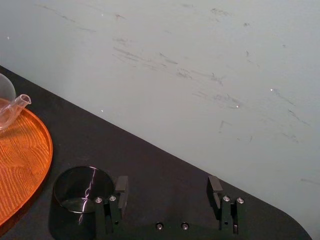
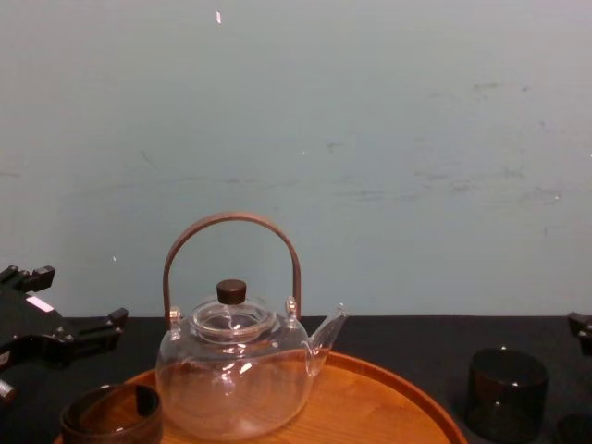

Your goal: Pick up the glass from the table and place it on the tray.

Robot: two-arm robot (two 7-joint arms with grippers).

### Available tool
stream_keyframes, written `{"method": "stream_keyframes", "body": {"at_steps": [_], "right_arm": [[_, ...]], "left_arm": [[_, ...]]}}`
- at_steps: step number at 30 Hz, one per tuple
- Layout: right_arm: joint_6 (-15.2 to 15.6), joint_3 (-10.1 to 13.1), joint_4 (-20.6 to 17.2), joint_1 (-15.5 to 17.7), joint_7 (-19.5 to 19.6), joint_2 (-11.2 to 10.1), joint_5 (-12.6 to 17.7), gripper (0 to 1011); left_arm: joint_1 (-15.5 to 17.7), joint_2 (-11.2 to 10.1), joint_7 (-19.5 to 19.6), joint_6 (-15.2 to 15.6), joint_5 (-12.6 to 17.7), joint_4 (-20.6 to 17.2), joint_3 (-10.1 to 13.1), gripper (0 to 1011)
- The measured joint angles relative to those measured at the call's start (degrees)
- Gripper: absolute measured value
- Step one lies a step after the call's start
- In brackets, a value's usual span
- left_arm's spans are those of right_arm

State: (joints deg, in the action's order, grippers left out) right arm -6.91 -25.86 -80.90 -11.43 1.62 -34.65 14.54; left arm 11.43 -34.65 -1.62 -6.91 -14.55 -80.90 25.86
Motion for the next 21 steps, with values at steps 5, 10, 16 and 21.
{"method": "stream_keyframes", "body": {"at_steps": [5,10,16,21], "right_arm": [[0.00,0.00,0.00,0.00,0.00,0.00,0.00,1002],[0.00,0.00,0.00,0.00,0.00,0.00,0.00,1002],[0.00,0.00,0.00,0.00,0.00,0.00,0.00,1003],[0.00,0.00,0.00,0.00,0.00,0.00,0.00,1003]], "left_arm": [[0.00,0.00,0.00,0.00,0.00,0.00,0.00,1001],[0.00,0.00,0.00,0.00,0.00,0.00,0.00,1001],[0.00,0.00,0.00,0.00,0.00,0.00,0.00,1001],[0.00,0.00,0.00,0.00,0.00,0.00,0.00,1001]]}}
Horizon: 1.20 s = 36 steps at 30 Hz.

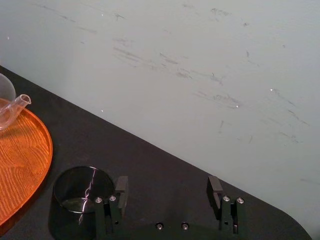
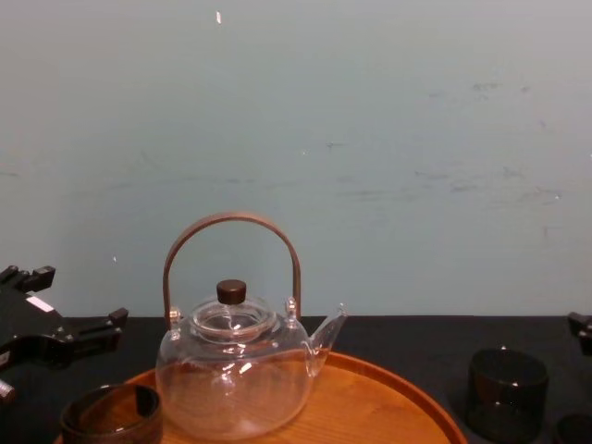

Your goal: Pick up the glass from the table and place it on the tray.

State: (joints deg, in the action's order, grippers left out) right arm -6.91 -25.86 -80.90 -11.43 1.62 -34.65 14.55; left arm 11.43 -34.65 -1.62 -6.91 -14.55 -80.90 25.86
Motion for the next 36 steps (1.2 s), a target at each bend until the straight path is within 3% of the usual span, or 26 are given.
{"method": "stream_keyframes", "body": {"at_steps": [31,36], "right_arm": [[0.00,0.00,0.00,0.00,0.00,0.00,0.00,1002],[0.02,1.02,-0.41,0.50,-2.39,-0.18,1.28,1002]], "left_arm": [[0.00,0.00,0.00,0.00,0.00,0.00,0.00,1001],[0.00,0.00,0.00,0.00,0.00,0.00,0.00,1001]]}}
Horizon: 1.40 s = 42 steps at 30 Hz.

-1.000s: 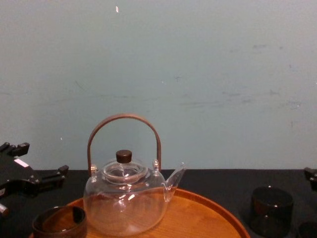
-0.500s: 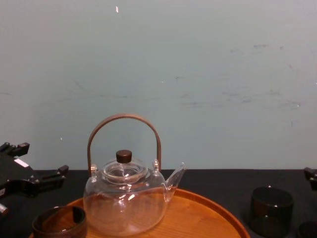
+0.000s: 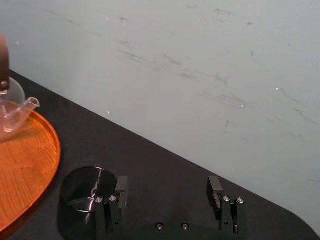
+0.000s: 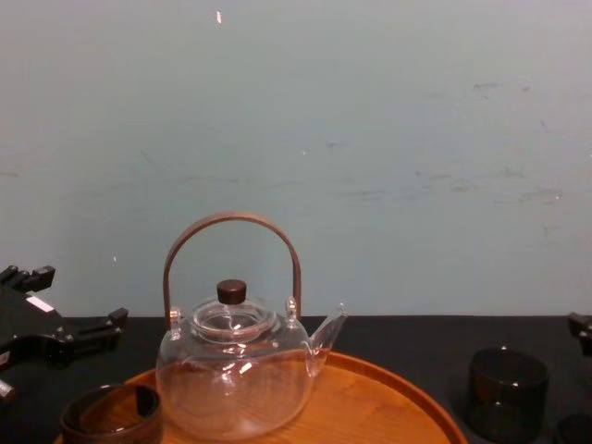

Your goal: Pick up the glass from the table and place it on the tray.

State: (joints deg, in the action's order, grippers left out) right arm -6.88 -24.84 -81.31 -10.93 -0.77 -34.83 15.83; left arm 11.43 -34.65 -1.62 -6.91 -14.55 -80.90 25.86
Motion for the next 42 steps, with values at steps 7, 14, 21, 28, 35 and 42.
{"method": "stream_keyframes", "body": {"at_steps": [7,14,21,28,35,42], "right_arm": [[1.14,2.03,-3.72,2.52,-3.44,-1.61,2.29,1002],[2.73,3.34,-8.30,5.60,-5.26,-3.22,3.44,1002],[4.86,5.08,-14.76,11.19,-5.81,-4.72,4.56,1002],[6.76,5.38,-18.12,15.05,-6.18,-4.86,4.77,1002],[9.11,5.62,-19.88,17.20,-6.96,-4.83,4.73,1002],[11.48,6.63,-21.36,19.22,-7.24,-4.59,4.74,1002]], "left_arm": [[0.00,0.00,0.00,0.00,0.00,0.00,0.00,1001],[0.00,0.00,0.00,0.00,0.00,0.00,0.00,1001],[0.00,0.00,0.00,0.00,0.00,0.00,0.00,1001],[0.00,0.00,0.00,0.00,0.00,0.00,0.00,1001],[0.00,0.00,0.00,0.00,0.00,0.00,0.00,1001],[0.00,0.00,0.00,0.00,0.00,0.00,0.00,1001]]}}
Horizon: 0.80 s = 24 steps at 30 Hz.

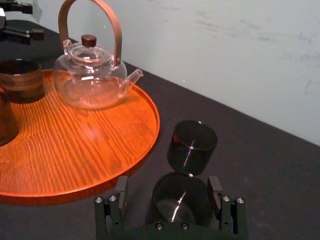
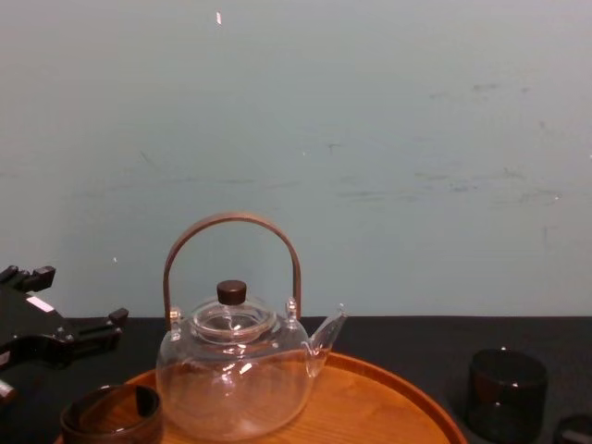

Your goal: Pick up the glass from the table and place it on the tray.

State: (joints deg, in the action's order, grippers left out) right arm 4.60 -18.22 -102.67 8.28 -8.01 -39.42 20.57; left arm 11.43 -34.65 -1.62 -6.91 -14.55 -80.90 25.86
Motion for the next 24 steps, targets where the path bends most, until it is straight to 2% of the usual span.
{"method": "stream_keyframes", "body": {"at_steps": [15,24], "right_arm": [[0.48,3.24,-0.91,2.89,0.43,1.20,-1.43,1002],[0.49,5.33,0.02,4.24,-0.33,2.50,-0.69,1002]], "left_arm": [[0.00,0.00,0.00,0.00,0.00,0.00,0.00,1001],[0.00,0.00,0.00,0.00,0.00,0.00,0.00,1001]]}}
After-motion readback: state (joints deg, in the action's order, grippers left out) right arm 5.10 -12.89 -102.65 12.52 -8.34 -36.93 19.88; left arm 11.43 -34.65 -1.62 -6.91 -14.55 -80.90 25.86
